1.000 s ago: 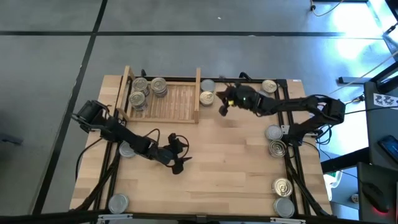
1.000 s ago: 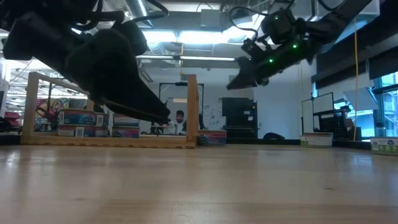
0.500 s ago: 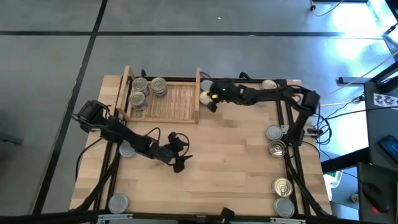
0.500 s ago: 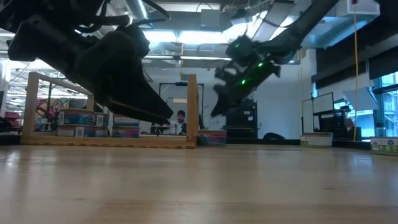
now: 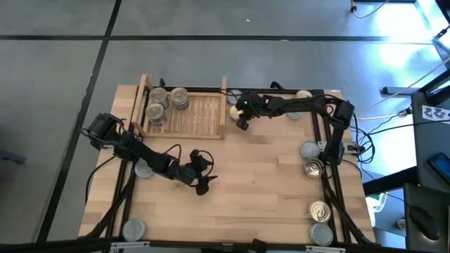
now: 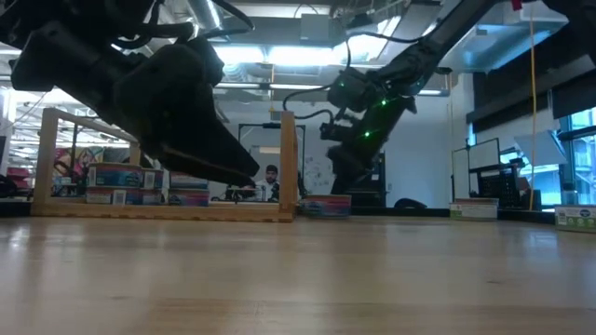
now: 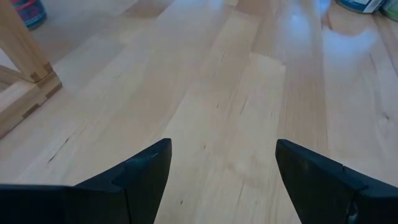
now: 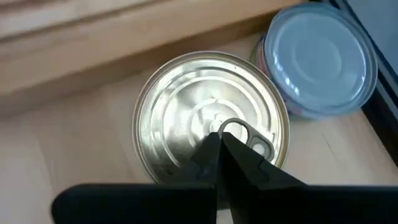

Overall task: Stack canned seafood by type on shelf
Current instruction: Move the blue tuna can from the top center to the center, then put the blue tuna can on the shelf

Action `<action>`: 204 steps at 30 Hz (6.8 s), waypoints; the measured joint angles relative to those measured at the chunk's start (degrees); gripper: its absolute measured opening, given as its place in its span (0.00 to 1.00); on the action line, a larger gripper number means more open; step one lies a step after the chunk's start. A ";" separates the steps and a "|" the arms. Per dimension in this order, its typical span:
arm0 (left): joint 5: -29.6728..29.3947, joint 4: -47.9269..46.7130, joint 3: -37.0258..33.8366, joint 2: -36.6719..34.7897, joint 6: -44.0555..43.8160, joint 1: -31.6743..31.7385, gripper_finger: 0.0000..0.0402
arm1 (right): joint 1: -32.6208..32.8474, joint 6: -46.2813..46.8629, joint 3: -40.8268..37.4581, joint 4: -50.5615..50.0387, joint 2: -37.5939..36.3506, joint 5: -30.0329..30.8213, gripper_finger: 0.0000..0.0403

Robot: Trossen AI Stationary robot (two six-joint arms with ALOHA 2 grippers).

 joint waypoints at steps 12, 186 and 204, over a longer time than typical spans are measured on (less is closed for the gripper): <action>-0.41 -0.01 0.00 0.00 0.75 0.11 0.71 | 14.64 -0.39 -1.26 -9.65 -0.22 13.99 0.05; 4.52 10.00 -0.62 1.70 40.86 7.54 0.71 | 40.72 -11.18 -16.60 14.06 -12.09 20.06 0.47; 6.87 16.33 -0.56 1.70 45.03 7.64 0.67 | 40.36 -12.67 -16.90 33.07 -10.80 13.62 0.47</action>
